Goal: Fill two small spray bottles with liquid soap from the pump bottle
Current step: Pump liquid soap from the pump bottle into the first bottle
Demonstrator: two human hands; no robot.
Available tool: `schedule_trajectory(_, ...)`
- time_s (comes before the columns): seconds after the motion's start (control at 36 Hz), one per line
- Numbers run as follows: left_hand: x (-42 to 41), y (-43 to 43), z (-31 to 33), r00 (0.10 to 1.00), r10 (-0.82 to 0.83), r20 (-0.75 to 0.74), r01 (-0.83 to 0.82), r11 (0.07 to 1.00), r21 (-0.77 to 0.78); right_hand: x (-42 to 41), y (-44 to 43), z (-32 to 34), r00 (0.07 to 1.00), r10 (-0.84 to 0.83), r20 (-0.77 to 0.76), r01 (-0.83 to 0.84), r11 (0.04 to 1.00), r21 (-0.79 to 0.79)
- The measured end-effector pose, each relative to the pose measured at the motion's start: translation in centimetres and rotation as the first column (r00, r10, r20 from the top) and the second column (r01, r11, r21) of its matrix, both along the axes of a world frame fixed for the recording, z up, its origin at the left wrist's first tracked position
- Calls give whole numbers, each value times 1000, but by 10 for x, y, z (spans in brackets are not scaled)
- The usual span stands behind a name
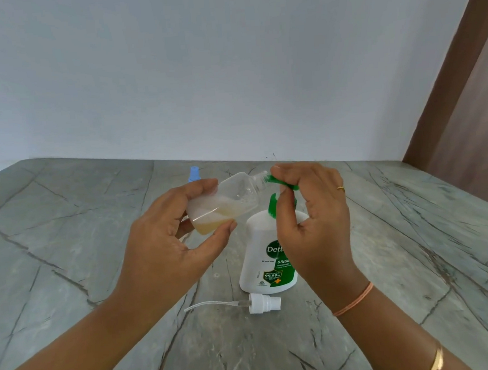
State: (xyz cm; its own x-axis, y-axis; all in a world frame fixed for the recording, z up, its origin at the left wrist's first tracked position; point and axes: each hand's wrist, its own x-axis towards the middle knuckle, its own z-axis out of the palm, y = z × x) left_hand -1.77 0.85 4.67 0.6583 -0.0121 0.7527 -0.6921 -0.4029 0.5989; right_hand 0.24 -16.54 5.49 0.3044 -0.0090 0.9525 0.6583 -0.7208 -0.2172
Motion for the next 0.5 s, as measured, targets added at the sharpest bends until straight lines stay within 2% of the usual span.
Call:
schedule_trajectory(0.19,1,1,-1,1000,-14,9,14,1000,6,-1,2,-6,1000,7,1,-7,1000,26)
schedule_trajectory(0.5,1,0,-3,1000,-15,4,15,1000,8,-10,1,8,996,0,-84,2,1000,24)
